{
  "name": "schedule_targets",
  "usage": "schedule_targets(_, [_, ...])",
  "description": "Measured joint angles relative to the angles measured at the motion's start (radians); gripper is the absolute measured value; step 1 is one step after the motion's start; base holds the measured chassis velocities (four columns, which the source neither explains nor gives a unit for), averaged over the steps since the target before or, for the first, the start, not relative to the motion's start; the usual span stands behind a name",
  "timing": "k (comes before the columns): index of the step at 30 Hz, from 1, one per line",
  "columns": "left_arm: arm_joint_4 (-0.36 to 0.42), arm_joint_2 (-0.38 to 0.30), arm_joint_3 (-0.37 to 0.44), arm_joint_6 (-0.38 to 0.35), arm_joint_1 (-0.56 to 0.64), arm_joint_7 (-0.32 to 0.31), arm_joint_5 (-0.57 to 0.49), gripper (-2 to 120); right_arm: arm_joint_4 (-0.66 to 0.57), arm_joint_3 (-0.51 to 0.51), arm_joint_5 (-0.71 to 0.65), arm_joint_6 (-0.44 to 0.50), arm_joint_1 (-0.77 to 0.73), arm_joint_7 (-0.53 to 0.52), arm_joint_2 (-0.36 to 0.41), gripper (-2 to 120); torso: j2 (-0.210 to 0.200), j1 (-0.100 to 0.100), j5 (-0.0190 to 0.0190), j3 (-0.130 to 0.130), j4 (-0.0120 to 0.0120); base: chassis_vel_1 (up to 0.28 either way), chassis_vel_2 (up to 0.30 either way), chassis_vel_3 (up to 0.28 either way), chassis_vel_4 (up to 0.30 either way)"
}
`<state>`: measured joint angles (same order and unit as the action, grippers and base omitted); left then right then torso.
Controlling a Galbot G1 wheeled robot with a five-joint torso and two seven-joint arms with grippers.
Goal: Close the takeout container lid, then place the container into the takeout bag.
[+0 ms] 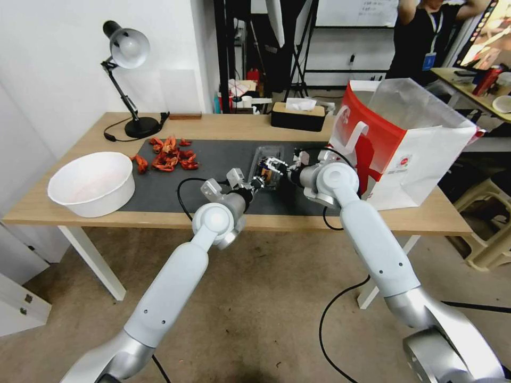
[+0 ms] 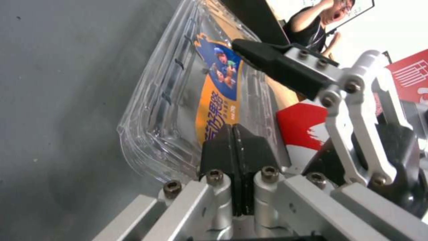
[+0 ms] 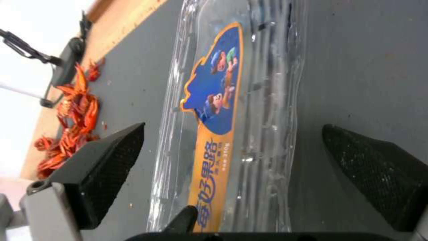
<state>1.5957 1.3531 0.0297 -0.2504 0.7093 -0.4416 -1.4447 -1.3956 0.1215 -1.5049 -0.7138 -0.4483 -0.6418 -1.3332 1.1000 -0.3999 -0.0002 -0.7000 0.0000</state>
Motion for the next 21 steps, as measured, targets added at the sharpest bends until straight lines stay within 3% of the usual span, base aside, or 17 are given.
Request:
schedule_targets(5, [0.0, -0.001, 0.001, 0.002, 0.001, -0.001, 0.0, 0, 0.011, -0.004, -0.009, -0.016, 0.011, -0.012, -0.007, 87, 0.0, 0.0, 0.0001, 0.0, -0.0001, 0.0, 0.0, 0.0, 0.0])
schedule_targets(7, [0.005, -0.002, 0.001, 0.003, 0.003, -0.001, 0.0, 0, 0.012, -0.007, -0.007, -0.018, 0.011, -0.011, -0.007, 76, 0.0, 0.0, 0.0001, 0.0, 0.0, 0.0, 0.0, 0.0, 0.0])
schedule_targets(21, [0.023, -0.003, 0.01, 0.011, 0.022, -0.004, 0.0, 0, 0.003, -0.002, -0.01, -0.019, -0.007, -0.018, 0.008, 28, 0.0, 0.0, 0.0003, 0.0, 0.0, 0.0, 0.0, 0.0, 0.0])
